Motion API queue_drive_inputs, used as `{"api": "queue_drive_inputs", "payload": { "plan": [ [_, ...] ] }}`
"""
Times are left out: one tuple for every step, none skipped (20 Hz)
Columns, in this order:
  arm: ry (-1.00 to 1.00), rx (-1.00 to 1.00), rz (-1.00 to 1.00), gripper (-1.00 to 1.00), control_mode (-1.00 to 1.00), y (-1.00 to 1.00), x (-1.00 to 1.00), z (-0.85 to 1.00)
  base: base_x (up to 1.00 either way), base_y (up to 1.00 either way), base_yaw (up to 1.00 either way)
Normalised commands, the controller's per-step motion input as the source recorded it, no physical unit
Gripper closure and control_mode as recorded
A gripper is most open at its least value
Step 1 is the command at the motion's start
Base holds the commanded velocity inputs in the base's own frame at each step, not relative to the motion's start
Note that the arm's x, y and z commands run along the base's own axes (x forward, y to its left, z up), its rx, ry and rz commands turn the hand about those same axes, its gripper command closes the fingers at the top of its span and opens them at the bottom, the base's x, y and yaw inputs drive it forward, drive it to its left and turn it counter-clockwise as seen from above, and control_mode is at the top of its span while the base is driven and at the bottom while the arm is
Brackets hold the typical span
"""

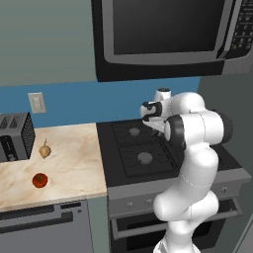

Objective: Place the pan on the rear right burner on the stove. Then place the tomato and the onion in the pan and turn on the rear right burner.

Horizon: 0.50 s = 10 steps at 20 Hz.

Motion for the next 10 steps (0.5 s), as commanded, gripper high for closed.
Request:
{"api": "queue_drive_inputs", "payload": {
  "plan": [
    [0.06, 0.03, 0.0, 1.0, -1.0, -0.08, 0.13, -0.24, 0.0, 0.0, 0.0],
    [0.06, 0.02, 0.0, 1.0, -1.0, -0.05, 0.11, -0.29, 0.0, 0.0, 0.0],
    [0.05, 0.02, 0.0, 1.0, -1.0, -0.04, 0.11, -0.29, 0.0, 0.0, 0.0],
    [0.04, 0.01, 0.0, 1.0, -1.0, -0.03, 0.11, -0.3, 0.0, 0.0, 0.0],
    [0.04, 0.01, 0.0, 1.0, -1.0, -0.01, 0.13, -0.3, 0.0, 0.0, 0.0],
    [0.03, 0.01, 0.0, 1.0, -1.0, 0.0, 0.14, -0.28, 0.0, 0.0, 0.0],
    [0.02, 0.0, 0.0, 1.0, -1.0, 0.0, 0.14, -0.25, 0.0, 0.0, 0.0],
    [0.02, 0.01, 0.0, 1.0, -1.0, 0.0, 0.17, -0.23, 0.0, 0.0, 0.0],
    [0.01, 0.0, 0.0, 1.0, -1.0, 0.0, 0.19, -0.21, 0.0, 0.0, 0.0],
    [0.0, 0.0, 0.0, 1.0, -1.0, 0.0, 0.19, -0.21, 0.0, 0.0, 0.0]
  ]
}}
